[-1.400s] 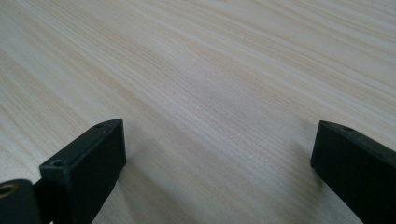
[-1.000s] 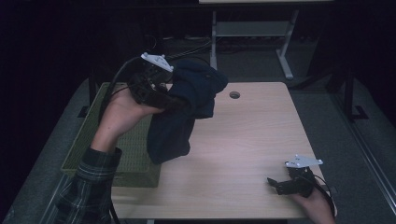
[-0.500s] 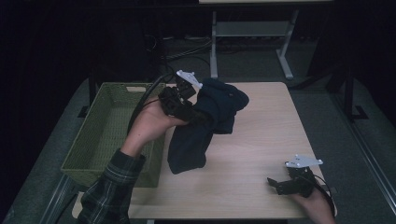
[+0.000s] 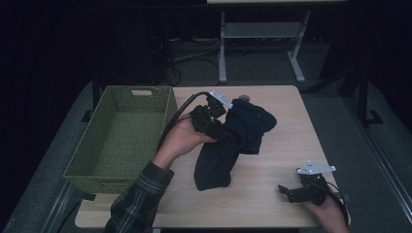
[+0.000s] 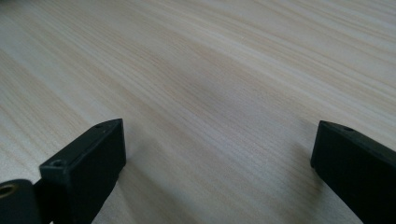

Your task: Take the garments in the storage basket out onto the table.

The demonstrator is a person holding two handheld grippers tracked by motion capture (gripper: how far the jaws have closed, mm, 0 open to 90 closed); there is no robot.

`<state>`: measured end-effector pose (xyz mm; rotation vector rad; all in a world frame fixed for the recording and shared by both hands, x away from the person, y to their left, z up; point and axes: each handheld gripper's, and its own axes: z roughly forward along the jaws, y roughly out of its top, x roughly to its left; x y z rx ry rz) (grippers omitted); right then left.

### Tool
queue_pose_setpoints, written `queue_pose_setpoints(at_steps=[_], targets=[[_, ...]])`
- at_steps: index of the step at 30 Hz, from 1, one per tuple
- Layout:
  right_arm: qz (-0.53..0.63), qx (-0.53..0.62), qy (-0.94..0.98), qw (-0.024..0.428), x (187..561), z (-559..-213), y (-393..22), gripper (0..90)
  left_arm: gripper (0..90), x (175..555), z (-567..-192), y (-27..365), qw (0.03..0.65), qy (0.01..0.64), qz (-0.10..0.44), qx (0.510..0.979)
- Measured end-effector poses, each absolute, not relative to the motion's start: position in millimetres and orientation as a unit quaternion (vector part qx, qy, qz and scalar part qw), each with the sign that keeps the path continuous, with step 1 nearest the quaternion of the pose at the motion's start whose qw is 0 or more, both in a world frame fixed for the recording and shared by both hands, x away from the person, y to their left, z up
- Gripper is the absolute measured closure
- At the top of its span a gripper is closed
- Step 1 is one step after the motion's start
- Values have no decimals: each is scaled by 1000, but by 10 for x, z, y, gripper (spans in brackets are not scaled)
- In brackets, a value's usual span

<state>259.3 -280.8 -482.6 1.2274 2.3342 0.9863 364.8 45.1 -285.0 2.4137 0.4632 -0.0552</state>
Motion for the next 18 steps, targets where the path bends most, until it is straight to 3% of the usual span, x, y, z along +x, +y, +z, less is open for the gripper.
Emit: queue_pose_setpoints(at_steps=[18], targets=[[344, 431, 818, 162, 2595, -4828, -2808, 29, 657, 3789, -3560, 408, 330, 199, -60, 921]])
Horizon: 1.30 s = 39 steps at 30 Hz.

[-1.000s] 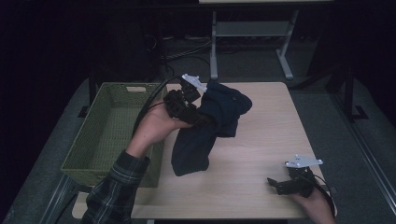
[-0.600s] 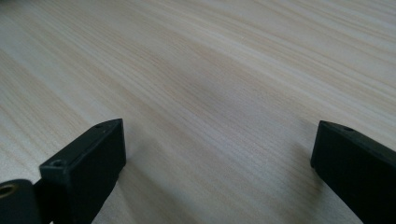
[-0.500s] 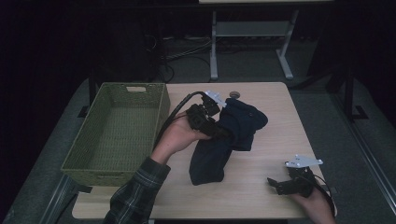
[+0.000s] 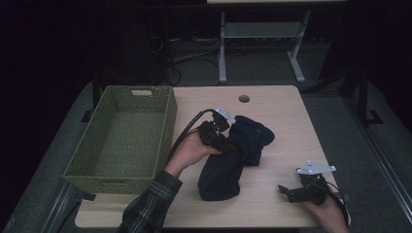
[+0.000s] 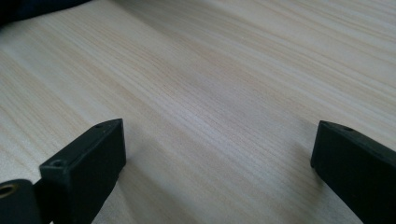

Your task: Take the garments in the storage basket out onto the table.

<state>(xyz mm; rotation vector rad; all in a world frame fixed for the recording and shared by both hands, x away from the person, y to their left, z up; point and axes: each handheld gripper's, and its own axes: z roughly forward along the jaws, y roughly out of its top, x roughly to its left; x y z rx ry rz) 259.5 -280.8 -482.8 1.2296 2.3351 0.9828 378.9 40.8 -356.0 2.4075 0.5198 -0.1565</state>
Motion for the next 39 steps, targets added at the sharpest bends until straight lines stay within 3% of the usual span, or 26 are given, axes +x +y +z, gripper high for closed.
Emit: queue_pose_setpoints(at_steps=[28, 39], targets=[[345, 431, 818, 162, 2595, -4828, -2807, 29, 558, 3888, -4242, 567, 287, 238, -52, 926], [345, 431, 818, 162, 2595, -4829, -2807, 29, 268, 3818, -4081, 658, 297, 256, -21, 920]])
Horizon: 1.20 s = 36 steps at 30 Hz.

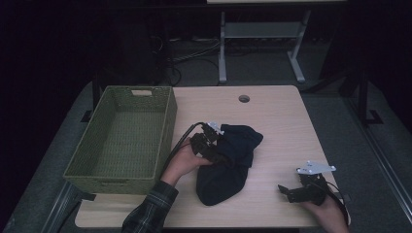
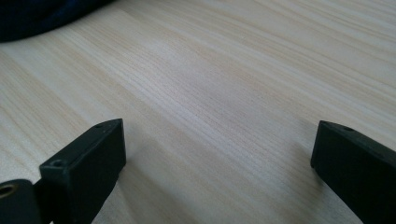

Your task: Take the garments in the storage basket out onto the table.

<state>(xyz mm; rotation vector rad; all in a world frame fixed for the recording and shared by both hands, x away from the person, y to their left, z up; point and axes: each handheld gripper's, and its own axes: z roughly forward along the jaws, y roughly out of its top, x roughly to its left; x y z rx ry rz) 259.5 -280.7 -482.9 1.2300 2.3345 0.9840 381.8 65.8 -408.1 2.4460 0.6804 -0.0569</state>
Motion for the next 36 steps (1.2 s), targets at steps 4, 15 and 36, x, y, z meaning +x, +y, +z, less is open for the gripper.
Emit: queue_pose_setpoints(at_steps=[4, 15, 36], targets=[[345, 431, 818, 162, 2595, -4829, -2807, 29, 183, 3748, -3954, 730, 304, 268, -2, 914], [344, 431, 818, 162, 2594, -4828, -2807, 29, 526, 3388, -3620, 1031, 332, 272, 21, 903], [345, 430, 818, 163, 2596, -4829, -2808, 29, 872, 2931, -4162, 722, 313, 223, -10, 923]])
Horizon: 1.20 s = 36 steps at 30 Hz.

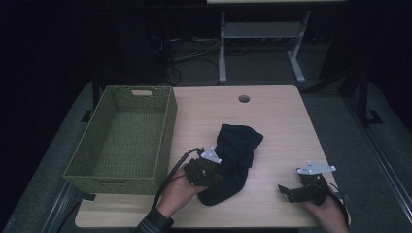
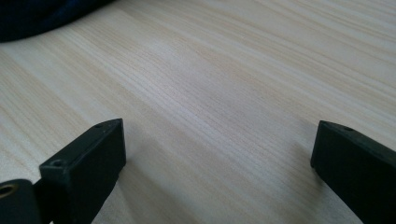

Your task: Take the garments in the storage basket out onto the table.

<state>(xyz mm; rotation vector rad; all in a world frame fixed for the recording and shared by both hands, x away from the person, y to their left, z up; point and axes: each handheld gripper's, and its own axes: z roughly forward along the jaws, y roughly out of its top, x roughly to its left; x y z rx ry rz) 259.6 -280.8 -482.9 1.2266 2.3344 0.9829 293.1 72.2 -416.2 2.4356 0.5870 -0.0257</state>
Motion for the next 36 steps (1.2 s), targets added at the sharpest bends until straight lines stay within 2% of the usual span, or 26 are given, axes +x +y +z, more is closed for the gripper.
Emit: queue_pose_setpoints(at_steps=[5, 11, 17, 20, 36], targets=[[345, 429, 819, 163, 2596, -4829, -2808, 29, 874, 2936, -4306, 686, 296, 221, -22, 929], [344, 432, 817, 164, 2589, -4829, -2807, 28, 873, 2953, -4449, 649, 250, 215, 4, 944], [344, 434, 817, 164, 2590, -4827, -2804, 31, 866, 2944, -4462, 645, 251, 206, 9, 946], [338, 431, 822, 156, 2604, -4781, -2800, 133, 861, 2935, -4463, 643, 252, 206, 11, 946], [387, 389, 825, 136, 2845, -4475, -2560, 234, 863, 2987, -4490, 700, 272, 226, -15, 935]])
